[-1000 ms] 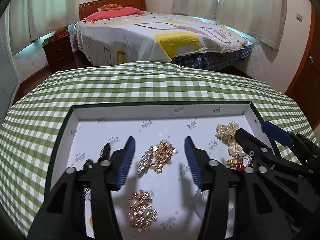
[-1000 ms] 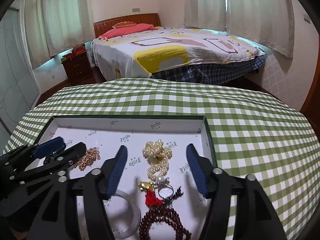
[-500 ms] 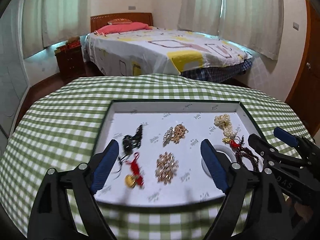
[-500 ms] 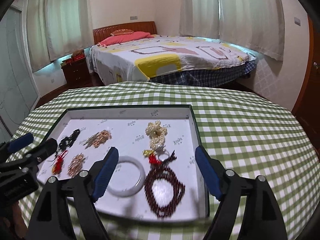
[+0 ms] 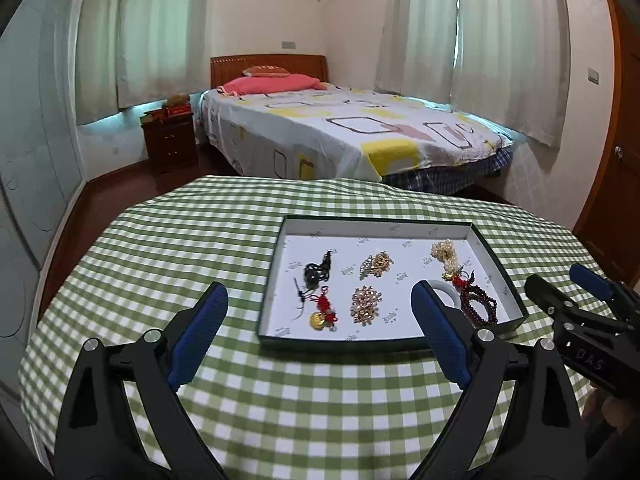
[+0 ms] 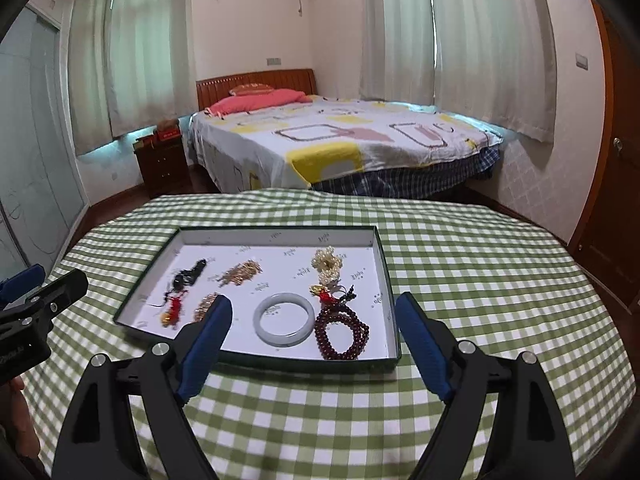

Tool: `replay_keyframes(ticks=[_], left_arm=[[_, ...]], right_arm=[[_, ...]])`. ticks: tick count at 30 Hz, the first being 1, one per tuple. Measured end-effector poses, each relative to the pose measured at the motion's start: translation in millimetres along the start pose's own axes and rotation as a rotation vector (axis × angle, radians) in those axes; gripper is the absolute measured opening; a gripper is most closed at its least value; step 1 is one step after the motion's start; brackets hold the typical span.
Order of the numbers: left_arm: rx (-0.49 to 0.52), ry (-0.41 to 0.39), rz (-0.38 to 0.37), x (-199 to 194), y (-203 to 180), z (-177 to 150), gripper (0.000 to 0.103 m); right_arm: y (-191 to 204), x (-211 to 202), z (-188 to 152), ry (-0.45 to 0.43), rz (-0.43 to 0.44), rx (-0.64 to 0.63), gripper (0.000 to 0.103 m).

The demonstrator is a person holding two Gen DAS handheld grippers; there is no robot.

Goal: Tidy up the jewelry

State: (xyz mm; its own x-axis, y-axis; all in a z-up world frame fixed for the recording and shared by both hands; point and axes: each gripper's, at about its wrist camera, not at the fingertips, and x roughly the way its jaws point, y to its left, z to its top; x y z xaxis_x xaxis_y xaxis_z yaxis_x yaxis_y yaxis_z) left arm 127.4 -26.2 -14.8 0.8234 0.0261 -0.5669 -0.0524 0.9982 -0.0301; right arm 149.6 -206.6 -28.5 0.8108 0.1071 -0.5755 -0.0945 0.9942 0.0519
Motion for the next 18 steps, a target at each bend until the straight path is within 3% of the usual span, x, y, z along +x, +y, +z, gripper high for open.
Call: replay_keyframes(ticks=[18], left_arm=[[-0.03,-0.071,0.024,-81.4,22.7,2.8,0.095]], right_arm=[[18.2,-71.6,5.3,-0.098,0.024,-0.041,0.083]])
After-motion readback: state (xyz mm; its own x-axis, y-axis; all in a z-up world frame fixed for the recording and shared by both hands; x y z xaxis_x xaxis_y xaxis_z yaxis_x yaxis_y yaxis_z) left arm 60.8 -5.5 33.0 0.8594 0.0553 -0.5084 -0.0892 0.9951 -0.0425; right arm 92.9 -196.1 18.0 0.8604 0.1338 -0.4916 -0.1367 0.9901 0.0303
